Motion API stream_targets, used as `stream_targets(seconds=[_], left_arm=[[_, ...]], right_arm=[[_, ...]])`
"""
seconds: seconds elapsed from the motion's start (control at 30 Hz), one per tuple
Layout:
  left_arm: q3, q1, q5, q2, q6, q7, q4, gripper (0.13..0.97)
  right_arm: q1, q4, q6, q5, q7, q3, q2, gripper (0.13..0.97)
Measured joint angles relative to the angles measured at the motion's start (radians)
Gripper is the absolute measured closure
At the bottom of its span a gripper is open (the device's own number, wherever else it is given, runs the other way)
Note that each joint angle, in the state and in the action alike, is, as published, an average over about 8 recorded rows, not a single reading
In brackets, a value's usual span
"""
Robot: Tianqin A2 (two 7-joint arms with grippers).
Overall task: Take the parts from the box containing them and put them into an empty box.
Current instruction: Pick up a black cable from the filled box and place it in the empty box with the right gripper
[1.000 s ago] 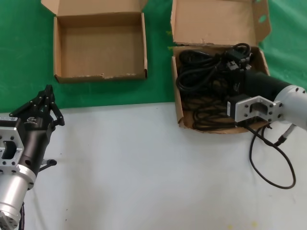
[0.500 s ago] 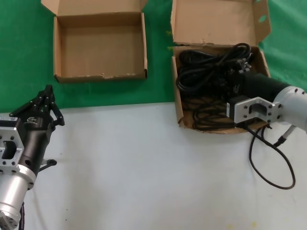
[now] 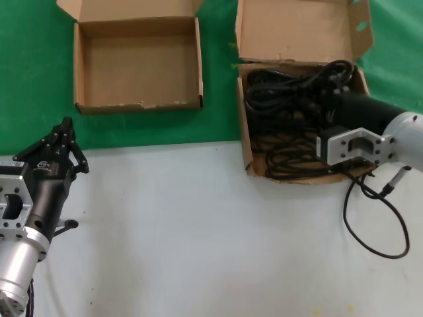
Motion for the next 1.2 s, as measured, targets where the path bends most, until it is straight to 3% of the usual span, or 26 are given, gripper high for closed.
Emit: stream_targets(seconds=[0.37,0.63,0.87,1.2], left_arm=[[0.0,0.0,0.0,0.0,0.0,0.0,0.0,0.952],[0.0,0.0,0.0,0.0,0.0,0.0,0.0,0.952],[0.0,0.0,0.0,0.0,0.0,0.0,0.0,0.952],[0.0,0.0,0.0,0.0,0.0,0.0,0.0,0.952]], right_arm=[[-0.03,0.249,-0.143,-0.139,0.138,0.104,0.019,0.902],[0.041,0.355,-0.2,-0.195,0.179,0.11,-0.037,0.907],[0.113,0.337,-0.189,-0.219,0.166,0.054,-0.147,0.91],[0.158,0.194,-0.087,-0.214,0.114,-0.025,-0.319,0.911]])
